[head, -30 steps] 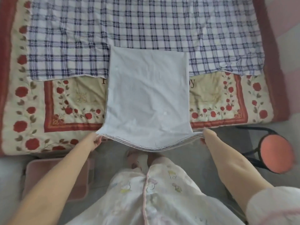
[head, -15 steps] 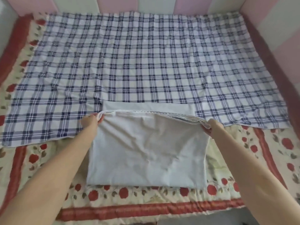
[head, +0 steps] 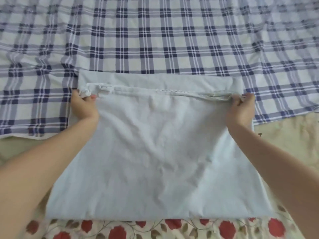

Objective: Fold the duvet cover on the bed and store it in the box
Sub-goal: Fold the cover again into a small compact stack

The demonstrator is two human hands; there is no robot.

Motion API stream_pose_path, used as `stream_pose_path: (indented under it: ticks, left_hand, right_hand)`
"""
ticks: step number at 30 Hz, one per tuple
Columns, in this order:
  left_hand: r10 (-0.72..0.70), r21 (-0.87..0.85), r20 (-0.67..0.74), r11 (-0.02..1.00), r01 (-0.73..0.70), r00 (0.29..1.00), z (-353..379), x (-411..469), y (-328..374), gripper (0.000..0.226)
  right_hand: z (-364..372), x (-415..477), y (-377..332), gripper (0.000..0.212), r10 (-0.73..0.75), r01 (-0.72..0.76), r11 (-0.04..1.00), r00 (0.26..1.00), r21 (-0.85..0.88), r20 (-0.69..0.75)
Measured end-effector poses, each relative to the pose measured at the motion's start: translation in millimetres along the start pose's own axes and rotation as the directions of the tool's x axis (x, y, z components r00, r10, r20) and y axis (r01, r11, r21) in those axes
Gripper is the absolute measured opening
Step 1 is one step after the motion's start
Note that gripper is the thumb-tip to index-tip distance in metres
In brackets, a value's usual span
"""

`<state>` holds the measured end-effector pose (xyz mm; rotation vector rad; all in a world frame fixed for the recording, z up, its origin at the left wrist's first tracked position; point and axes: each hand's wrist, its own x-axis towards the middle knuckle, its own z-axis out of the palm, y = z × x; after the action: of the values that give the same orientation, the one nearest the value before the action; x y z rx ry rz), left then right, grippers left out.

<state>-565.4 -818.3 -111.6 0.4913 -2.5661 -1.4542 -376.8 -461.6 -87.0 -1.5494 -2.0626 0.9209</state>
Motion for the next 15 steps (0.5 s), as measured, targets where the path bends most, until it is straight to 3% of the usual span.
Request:
stream_pose_path:
  ticks: [2,5,8,11,13,15]
  left_hand:
    - [0.072,-0.011,-0.075,0.997,-0.073,0.995,-3.4,2.5,11.6,0.028]
    - [0.123,0.010,-0.105,0.992,-0.123,0.987,-6.9,11.3,38.5,0.020]
    - [-0.002,0.066,-0.016,0.998,0.003,1.000,9.3,27.8,49.2,0.028]
    - [-0.194,0.131,0.123,0.975,0.178,0.973,25.3,45.0,47.1,0.043]
    - [-0.214,0.152,0.201,0.971,0.186,0.956,37.3,48.3,40.6,0.059]
    - [-0.192,0.346,0.200,0.931,0.114,0.961,43.0,30.6,46.2,0.075]
  right_hand:
    - [-13.2,-1.7,-11.9,0.029,-0.069,0.069,0.998,0.992,-0.007,-0.107]
    - [-34.1,5.2,-46.9,0.036,-0.169,0.154,0.982,0.975,-0.111,-0.142]
    - [-30.4,34.0,-53.5,0.036,-0.137,0.122,0.972,0.988,-0.201,-0.066]
    - [-8.6,57.9,-43.9,0.046,-0.012,0.026,0.990,0.995,-0.135,0.099]
    - [13.5,62.6,-33.5,0.070,0.021,0.009,0.990,0.978,-0.141,0.209]
    - [30.3,50.7,-29.2,0.079,-0.073,0.130,0.961,0.971,-0.242,0.229]
